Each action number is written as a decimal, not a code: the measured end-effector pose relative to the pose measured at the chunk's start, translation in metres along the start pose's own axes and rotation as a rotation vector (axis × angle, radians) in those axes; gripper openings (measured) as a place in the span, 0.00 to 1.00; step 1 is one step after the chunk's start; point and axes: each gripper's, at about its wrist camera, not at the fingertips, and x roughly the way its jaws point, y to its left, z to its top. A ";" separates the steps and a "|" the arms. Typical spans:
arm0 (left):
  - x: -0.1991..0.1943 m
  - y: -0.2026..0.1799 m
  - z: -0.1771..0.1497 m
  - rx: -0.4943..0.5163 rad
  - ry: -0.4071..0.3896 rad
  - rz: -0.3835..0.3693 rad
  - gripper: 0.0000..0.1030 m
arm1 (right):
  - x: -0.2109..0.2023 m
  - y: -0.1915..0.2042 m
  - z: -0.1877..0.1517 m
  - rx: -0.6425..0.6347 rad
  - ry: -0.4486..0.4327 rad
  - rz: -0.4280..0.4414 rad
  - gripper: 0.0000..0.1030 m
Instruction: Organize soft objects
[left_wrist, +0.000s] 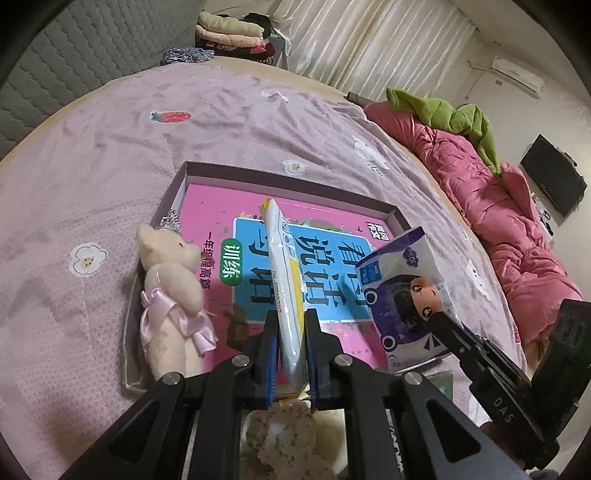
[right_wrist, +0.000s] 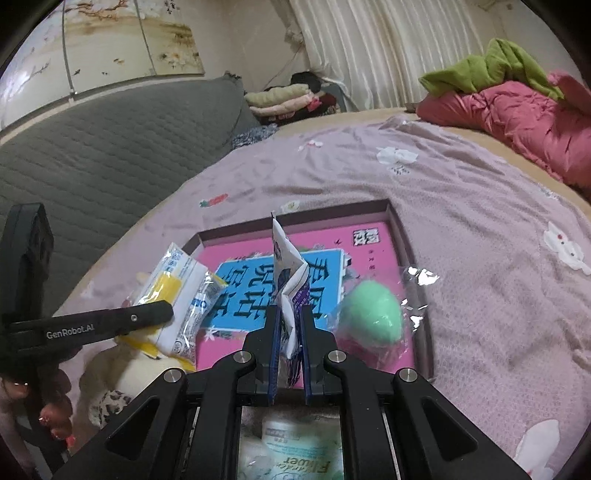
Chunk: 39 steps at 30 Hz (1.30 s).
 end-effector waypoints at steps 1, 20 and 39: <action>0.000 0.001 0.000 -0.003 0.000 0.001 0.13 | 0.000 0.000 0.000 -0.003 0.000 0.001 0.10; 0.004 0.013 -0.001 -0.027 0.017 0.049 0.16 | 0.007 -0.007 -0.002 -0.014 0.049 -0.086 0.13; 0.002 0.026 0.000 -0.059 0.043 0.070 0.18 | 0.010 -0.002 -0.006 -0.119 0.091 -0.160 0.22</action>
